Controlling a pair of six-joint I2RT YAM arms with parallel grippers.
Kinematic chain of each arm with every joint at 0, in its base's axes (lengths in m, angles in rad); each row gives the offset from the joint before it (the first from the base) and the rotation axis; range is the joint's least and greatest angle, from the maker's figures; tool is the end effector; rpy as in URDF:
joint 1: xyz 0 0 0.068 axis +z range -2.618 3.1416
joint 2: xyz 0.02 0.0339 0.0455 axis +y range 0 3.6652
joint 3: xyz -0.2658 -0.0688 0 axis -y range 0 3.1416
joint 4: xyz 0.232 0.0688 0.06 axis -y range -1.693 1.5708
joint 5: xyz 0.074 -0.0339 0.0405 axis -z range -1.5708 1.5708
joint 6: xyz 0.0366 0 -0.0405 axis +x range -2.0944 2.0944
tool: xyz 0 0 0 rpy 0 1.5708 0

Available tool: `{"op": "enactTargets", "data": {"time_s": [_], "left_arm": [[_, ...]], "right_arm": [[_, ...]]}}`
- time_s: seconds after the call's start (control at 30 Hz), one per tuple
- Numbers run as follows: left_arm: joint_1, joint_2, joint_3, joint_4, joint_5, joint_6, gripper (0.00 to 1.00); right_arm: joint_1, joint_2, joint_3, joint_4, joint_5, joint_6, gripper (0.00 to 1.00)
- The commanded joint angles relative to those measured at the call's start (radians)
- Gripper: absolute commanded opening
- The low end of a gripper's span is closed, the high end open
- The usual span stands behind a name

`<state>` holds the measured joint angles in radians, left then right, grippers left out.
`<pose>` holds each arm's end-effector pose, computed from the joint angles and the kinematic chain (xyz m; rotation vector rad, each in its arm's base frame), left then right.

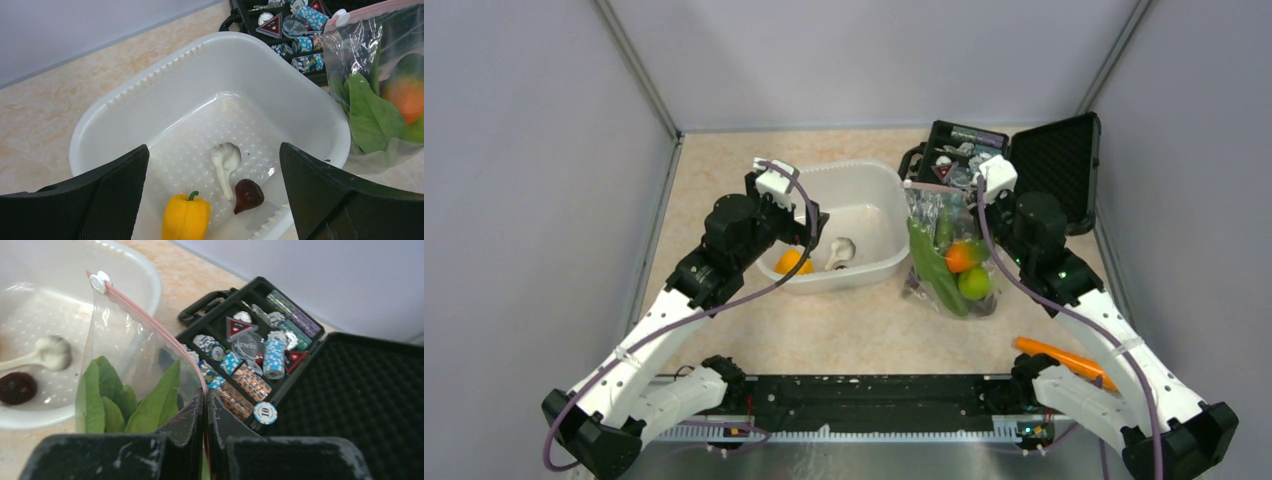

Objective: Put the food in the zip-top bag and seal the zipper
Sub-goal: Place the zipper food storage bag at the center of the board.

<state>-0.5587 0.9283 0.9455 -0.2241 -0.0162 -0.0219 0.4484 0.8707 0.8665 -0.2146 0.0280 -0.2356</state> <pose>0.1698 -0.1055 0.3676 0.4648 1.7343 -0.4033 0.1707 0.0810 0.3518 -0.5818 1.6942 0.1276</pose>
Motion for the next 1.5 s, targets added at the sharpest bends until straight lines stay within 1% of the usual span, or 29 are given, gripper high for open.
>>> {"op": "enactTargets", "data": {"time_s": [0.0,0.07,0.17,0.27,0.3,0.4,0.47,0.53,0.57,0.63,0.7,0.73,0.8,1.0,1.1,1.17,1.2,1.3,1.37,1.47], "left_arm": [[0.004,-0.003,-0.006,0.055,0.006,-0.023,0.99],[0.004,-0.004,-0.010,0.055,0.007,-0.025,0.99],[0.003,0.001,-0.013,0.060,0.011,-0.029,0.99],[0.003,0.013,-0.010,0.067,0.011,-0.034,0.99],[0.003,0.017,-0.010,0.067,0.035,-0.037,0.99],[0.004,0.019,-0.009,0.070,0.051,-0.039,0.99],[0.003,0.020,-0.010,0.070,0.045,-0.039,0.99],[0.005,0.020,-0.011,0.068,0.039,-0.039,0.99],[0.004,0.018,-0.012,0.067,0.034,-0.039,0.99],[0.003,0.013,-0.014,0.068,0.027,-0.042,0.99],[0.003,0.009,-0.014,0.069,0.026,-0.048,0.99],[0.004,0.008,-0.014,0.069,-0.007,-0.051,0.99],[0.004,0.009,-0.016,0.071,-0.039,-0.062,0.99],[0.029,0.007,-0.011,0.064,-0.215,-0.154,0.99],[0.077,-0.016,-0.019,0.060,-0.279,-0.224,0.99],[0.120,-0.040,-0.039,0.061,-0.296,-0.268,0.99],[0.143,-0.049,-0.045,0.061,-0.294,-0.288,0.99],[0.226,-0.059,-0.035,0.027,-0.256,-0.348,0.99],[0.280,-0.041,-0.013,0.001,-0.172,-0.372,0.99],[0.375,-0.003,0.030,-0.059,-0.156,-0.403,0.99]], "right_arm": [[-0.002,-0.010,-0.025,0.116,0.208,0.052,0.00],[-0.002,-0.007,-0.029,0.110,0.202,0.057,0.00],[-0.002,0.003,-0.031,0.088,0.083,0.044,0.03],[-0.001,0.019,-0.024,0.077,0.073,0.067,0.09],[-0.002,0.024,-0.020,0.069,0.071,0.065,0.10],[-0.002,0.039,0.009,0.022,0.053,0.062,0.08],[-0.002,0.059,0.037,-0.023,0.039,0.054,0.14],[-0.002,0.080,0.064,-0.055,0.087,0.066,0.16],[-0.002,0.082,0.071,-0.058,0.116,0.075,0.20],[-0.001,0.063,0.065,-0.046,0.111,0.071,0.24],[-0.001,0.033,0.058,-0.024,0.099,0.086,0.37],[-0.001,0.017,0.052,-0.008,0.098,0.097,0.43],[-0.002,-0.021,0.030,0.027,0.096,0.112,0.51],[-0.002,-0.149,-0.065,0.188,0.182,0.187,0.62],[-0.011,-0.168,-0.074,0.198,0.237,0.242,0.64],[-0.047,-0.144,-0.041,0.139,0.257,0.298,0.65],[-0.081,-0.126,-0.019,0.101,0.240,0.323,0.65],[-0.240,-0.081,0.029,0.003,0.095,0.438,0.66],[-0.338,-0.062,0.036,-0.009,-0.038,0.502,0.66],[-0.431,-0.046,0.041,-0.002,-0.167,0.565,0.67]]}}
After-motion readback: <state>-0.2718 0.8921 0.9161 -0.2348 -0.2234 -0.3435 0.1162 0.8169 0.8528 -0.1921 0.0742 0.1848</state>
